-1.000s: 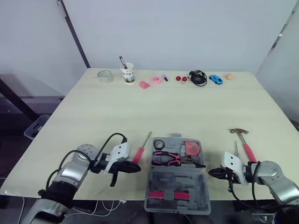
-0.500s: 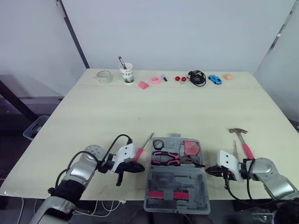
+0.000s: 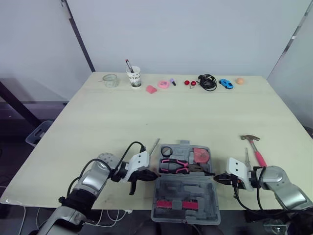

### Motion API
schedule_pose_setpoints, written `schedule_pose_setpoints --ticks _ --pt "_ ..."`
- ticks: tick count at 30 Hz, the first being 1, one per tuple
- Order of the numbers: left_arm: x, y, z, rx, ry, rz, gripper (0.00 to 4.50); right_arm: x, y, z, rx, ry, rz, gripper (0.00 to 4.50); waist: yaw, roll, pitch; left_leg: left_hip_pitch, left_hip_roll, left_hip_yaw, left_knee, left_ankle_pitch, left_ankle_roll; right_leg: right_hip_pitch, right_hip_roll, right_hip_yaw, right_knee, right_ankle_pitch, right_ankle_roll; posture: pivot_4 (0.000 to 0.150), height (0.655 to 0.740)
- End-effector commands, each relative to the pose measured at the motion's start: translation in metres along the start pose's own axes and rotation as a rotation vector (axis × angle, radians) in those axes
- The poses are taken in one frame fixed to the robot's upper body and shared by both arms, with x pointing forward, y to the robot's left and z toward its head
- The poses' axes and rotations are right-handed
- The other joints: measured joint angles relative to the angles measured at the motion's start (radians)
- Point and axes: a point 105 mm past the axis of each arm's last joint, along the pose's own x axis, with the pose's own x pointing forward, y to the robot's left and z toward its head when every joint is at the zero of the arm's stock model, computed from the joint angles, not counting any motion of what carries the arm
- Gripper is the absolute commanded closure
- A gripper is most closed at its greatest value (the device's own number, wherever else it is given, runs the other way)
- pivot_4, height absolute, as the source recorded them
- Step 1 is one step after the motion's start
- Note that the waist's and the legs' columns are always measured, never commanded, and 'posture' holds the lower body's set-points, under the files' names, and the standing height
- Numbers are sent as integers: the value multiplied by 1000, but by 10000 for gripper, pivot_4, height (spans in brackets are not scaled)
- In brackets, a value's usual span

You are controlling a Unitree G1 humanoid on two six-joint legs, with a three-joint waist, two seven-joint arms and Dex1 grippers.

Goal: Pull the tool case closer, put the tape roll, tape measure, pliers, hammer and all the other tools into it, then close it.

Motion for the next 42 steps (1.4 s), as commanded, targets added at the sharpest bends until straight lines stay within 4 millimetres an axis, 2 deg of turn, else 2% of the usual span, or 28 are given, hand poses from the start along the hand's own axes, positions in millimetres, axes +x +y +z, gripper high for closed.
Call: schedule_pose_setpoints --ticks 1,30,42 --pt "7 -2 4 6 -3 -12 44068 4 2 6 -12 -21 12 44870 0 0 0 0 0 0 0 0 0 0 0 0 0 0 0 1500 7400" --pt "19 -1 10 1 -23 -26 44068 14 7 15 -6 -27 56 44870 2 0 -1 0 0 0 1 0 0 0 0 0 1 0 0 1500 7400" --pt "15 12 9 -17 -23 31 44068 15 -4 20 0 -43 6 44870 0 0 -1 1 0 0 2 0 0 0 0 0 3 0 0 1500 7400"
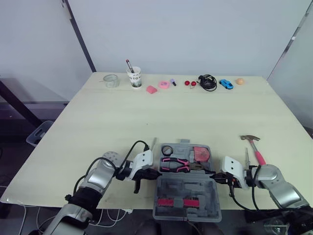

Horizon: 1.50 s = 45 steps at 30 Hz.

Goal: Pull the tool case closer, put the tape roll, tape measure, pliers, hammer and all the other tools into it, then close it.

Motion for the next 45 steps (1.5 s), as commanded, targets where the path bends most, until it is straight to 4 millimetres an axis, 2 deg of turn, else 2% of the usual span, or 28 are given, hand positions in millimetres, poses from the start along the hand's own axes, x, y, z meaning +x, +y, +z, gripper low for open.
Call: schedule_pose_setpoints --ticks 1,9,17,34,45 --pt "4 8 3 0 -6 43 44068 5 -5 13 -20 -42 -15 44870 -1 0 0 0 0 0 0 0 0 0 0 0 1 0 0 1500 7400" --pt "8 17 9 11 -16 50 44068 4 -25 20 -31 -66 -94 44870 -2 0 0 1 0 0 3 0 0 0 0 1 5 0 0 1500 7400" --pt "7 33 13 22 -7 86 44068 6 -28 21 -40 -67 -100 44870 0 0 0 1 -1 0 3 0 0 0 0 1 5 0 0 1500 7400" --pt "12 43 12 23 -7 106 44068 10 -38 23 -50 -69 -146 44870 -2 0 0 1 -1 0 3 0 0 0 0 1 6 0 0 1500 7400" --pt "11 40 6 16 7 104 44068 13 -42 24 -57 -71 -161 44870 -4 0 0 1 -1 0 3 0 0 0 0 1 6 0 0 1500 7400"
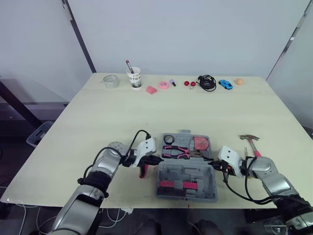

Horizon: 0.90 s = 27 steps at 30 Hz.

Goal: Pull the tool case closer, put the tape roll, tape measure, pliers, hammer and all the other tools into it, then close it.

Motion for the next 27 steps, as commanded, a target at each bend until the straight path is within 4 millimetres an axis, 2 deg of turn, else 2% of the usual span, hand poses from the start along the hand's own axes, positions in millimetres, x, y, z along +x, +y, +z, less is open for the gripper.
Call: schedule_pose_setpoints --ticks 1,27 --pt "7 -4 -4 -6 16 -4 44068 5 -3 17 -45 -54 -7 44870 0 0 0 0 0 0 0 0 0 0 0 0 0 0 0 1500 7400" --pt "6 -7 -9 -10 32 -12 44068 11 -10 22 -69 -85 -56 44870 -3 0 0 1 0 0 0 0 0 0 0 0 1 0 0 1500 7400"
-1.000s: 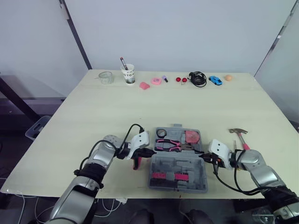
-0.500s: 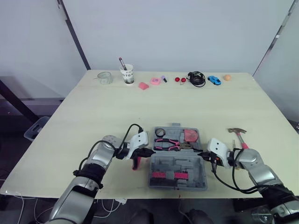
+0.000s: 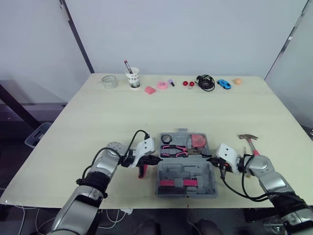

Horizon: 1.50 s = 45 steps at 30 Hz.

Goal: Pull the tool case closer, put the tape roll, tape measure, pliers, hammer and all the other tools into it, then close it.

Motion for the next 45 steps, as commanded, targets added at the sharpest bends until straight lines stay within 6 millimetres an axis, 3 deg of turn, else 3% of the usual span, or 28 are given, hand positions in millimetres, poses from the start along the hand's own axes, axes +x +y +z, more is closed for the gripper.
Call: schedule_pose_setpoints --ticks 1,45 --pt "8 -7 -7 -8 29 -17 44068 6 -3 19 -39 -71 -13 44870 0 0 0 0 0 0 0 0 0 0 0 0 0 0 0 1500 7400" --pt "10 -5 -7 -6 31 -9 44068 6 18 8 17 -8 83 44870 1 0 0 0 0 0 0 0 0 0 0 0 0 0 0 1500 7400"
